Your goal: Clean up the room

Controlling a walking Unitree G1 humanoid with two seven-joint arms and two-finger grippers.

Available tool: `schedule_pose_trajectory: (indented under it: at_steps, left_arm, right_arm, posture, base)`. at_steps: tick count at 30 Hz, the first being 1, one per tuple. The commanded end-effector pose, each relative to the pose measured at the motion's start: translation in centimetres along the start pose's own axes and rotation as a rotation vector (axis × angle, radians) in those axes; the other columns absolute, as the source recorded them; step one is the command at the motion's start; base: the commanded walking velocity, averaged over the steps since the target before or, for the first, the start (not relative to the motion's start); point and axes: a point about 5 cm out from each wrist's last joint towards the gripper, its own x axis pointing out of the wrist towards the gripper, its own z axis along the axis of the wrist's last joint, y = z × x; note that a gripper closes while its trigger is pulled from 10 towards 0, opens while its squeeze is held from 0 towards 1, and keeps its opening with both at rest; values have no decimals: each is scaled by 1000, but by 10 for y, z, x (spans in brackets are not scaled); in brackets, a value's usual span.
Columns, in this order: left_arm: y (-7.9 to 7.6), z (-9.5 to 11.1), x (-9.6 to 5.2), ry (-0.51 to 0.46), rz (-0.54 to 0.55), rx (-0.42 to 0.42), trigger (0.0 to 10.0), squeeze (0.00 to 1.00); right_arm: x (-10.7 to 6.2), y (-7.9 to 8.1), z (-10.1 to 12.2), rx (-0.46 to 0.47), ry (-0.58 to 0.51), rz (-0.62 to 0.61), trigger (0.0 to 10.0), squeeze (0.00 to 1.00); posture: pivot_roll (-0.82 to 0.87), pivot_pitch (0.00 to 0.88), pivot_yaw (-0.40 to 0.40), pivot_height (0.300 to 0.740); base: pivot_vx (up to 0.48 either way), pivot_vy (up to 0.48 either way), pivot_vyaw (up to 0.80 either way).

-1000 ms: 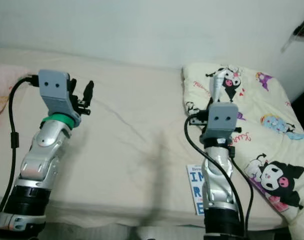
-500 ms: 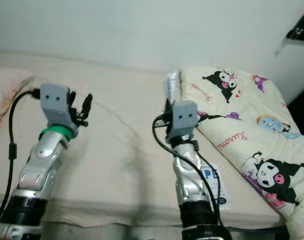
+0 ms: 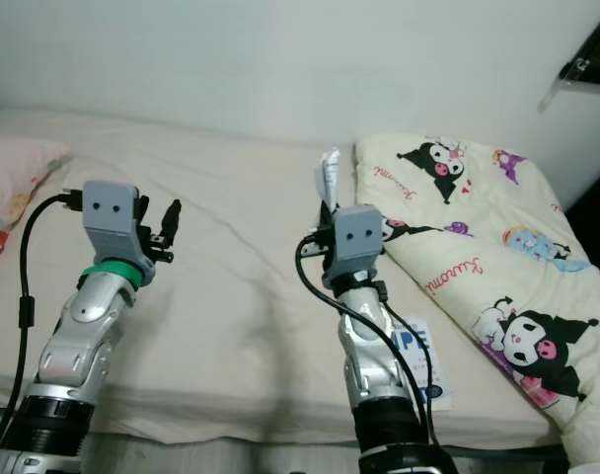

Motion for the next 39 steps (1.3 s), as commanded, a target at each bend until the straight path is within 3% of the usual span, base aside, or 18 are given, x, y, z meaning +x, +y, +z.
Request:
schedule_pose_trajectory:
  at_steps: [1, 39]
  left_arm:
    - [-1, 1, 0, -11, -4, 13, 10000, 0]
    - [-2, 3, 1, -14, -11, 14, 10000, 0]
  right_arm:
    - [0, -3, -1, 1, 0, -9, 10000, 0]
    - [4, 0, -2, -9, 2, -29, 10000, 0]
  posture:
    - [23, 22, -2, 740]
    - [23, 18, 6, 740]
  base:
    - [-326, 0, 0]
    - [-338, 0, 0]
